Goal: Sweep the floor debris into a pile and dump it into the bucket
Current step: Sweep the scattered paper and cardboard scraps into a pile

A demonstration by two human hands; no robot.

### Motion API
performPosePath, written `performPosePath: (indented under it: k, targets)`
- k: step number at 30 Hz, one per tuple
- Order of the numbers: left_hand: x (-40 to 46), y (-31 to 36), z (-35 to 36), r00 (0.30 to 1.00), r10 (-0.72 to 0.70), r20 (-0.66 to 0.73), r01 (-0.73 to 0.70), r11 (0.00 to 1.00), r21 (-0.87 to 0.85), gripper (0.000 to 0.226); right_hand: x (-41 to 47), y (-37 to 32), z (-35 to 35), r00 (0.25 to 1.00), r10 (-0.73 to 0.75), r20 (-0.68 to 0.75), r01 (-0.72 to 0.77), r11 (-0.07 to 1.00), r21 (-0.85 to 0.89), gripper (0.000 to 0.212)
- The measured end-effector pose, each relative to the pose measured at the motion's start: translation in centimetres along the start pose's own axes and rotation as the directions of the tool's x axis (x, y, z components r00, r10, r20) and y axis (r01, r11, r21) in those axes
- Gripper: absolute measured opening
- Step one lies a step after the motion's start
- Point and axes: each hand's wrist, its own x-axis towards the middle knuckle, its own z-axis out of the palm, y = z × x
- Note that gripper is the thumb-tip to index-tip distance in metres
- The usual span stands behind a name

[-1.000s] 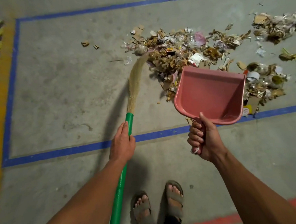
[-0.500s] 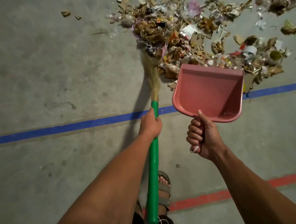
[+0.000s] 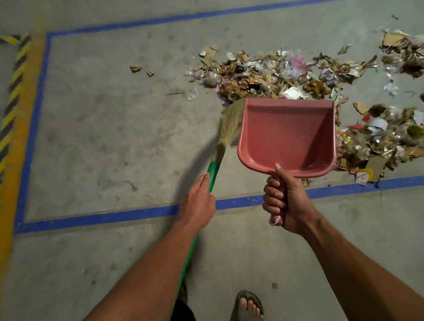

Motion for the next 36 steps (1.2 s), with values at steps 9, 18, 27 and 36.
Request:
performPosePath:
  k: [9, 18, 27, 36]
  targets:
    - [16.1, -13.4, -12.9, 0.936, -0.237, -0.260, 0.213, 0.970, -0.118, 0.063, 12.7, -0.1, 13.1, 0.998, 0.022, 0.060, -0.020, 0.999, -0.033, 0.048]
    - [34.8, -28.3, -22.4, 0.824, -0.520, -0.224, 0.454, 0.843, -0.289, 0.054, 29.5, 4.7, 24.6, 0.996, 0.082, 0.048, -0.085, 0.994, 0.071, 0.051]
    - [36.2, -26.9, -18.0, 0.980, -0.153, 0.128, 0.154, 0.988, 0.007, 0.057, 33.5, 5.5, 24.8, 0.992, 0.110, -0.069, -0.100, 0.986, 0.136, 0.049]
    - [33.2, -17.3, -12.5, 0.880, 0.351, 0.320, -0.392, 0.917, 0.072, 0.070, 29.6, 2.7, 21.8, 0.980, 0.048, -0.194, -0.009, 0.980, 0.198, 0.049]
